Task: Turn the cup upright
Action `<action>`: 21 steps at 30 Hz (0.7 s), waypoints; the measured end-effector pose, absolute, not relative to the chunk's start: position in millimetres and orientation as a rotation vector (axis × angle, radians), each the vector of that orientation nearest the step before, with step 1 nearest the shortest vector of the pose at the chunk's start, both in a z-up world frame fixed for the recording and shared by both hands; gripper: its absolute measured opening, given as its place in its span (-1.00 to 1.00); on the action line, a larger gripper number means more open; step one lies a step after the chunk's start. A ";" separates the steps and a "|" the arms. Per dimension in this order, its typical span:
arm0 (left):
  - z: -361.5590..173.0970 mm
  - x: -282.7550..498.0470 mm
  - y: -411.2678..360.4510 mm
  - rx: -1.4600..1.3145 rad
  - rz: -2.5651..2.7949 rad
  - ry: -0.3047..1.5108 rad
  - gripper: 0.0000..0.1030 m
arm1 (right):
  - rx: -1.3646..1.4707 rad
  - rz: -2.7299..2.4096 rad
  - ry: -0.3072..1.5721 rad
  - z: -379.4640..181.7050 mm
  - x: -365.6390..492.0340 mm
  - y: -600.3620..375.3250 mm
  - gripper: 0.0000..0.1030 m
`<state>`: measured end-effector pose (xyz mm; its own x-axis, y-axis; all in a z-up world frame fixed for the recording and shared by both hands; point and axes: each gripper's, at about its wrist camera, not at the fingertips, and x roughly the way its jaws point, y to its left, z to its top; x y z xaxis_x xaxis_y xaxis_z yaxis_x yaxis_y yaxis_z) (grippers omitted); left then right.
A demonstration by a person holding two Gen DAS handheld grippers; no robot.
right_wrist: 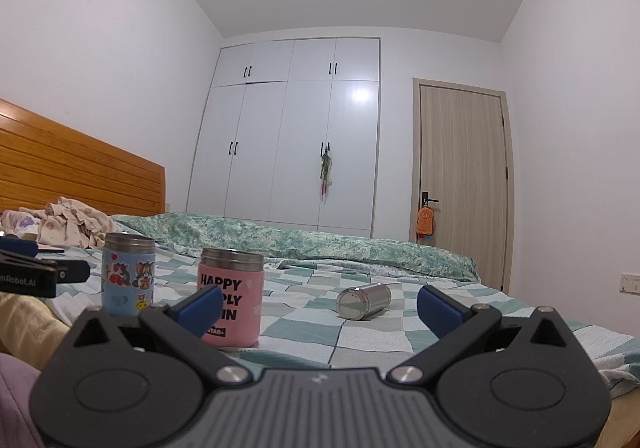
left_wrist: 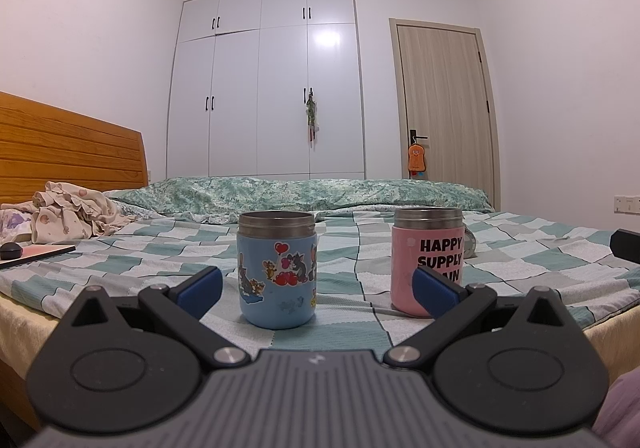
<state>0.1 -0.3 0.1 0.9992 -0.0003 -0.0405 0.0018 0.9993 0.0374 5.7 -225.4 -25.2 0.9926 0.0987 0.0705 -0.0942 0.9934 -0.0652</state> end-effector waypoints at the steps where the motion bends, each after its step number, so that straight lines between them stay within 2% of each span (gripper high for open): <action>1: 0.1 0.0 -0.3 0.037 -0.001 0.040 1.00 | -0.062 0.097 -0.073 -25.2 5.9 -225.4 1.00; 14: 1.1 0.9 -1.2 0.038 0.006 0.051 1.00 | -0.063 0.097 -0.071 -24.6 5.8 -224.2 1.00; 21: 32.2 7.1 -14.9 0.006 -0.102 0.074 1.00 | -0.029 0.107 -0.043 -11.6 12.5 -240.2 1.00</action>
